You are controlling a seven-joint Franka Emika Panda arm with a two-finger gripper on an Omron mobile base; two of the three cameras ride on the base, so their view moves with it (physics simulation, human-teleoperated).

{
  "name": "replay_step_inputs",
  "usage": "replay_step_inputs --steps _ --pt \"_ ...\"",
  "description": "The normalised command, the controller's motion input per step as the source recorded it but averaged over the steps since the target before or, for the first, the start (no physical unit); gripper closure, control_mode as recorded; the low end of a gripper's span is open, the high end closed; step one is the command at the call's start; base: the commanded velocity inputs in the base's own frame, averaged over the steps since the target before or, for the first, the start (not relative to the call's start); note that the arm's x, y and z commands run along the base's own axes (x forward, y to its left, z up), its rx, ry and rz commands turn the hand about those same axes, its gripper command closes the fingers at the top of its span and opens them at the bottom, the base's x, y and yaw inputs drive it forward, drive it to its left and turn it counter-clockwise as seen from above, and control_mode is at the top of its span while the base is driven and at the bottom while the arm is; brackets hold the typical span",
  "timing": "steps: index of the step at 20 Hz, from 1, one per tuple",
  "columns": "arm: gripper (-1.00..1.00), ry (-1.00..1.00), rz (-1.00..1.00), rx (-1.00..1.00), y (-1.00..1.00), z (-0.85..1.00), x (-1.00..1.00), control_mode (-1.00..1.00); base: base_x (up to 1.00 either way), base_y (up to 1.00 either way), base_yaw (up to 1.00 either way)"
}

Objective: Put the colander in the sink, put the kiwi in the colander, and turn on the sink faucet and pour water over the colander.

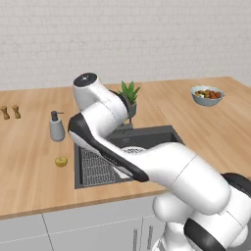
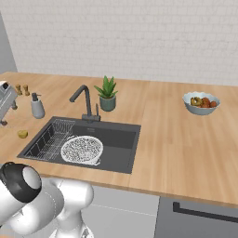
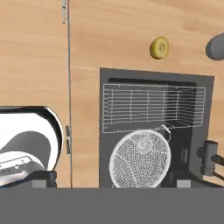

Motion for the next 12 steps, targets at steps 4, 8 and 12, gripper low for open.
replay_step_inputs --steps 4,8,12 --pt "-1.00 0.00 -0.48 0.45 0.29 -0.19 0.00 -1.00 0.00 0.00 0.00" --pt "-1.00 0.00 -0.42 0.47 0.15 -0.58 0.00 -1.00 0.00 0.00 0.00" --pt "-1.00 -0.02 -0.37 0.41 0.22 -0.66 0.14 -1.00 0.00 0.00 0.00"
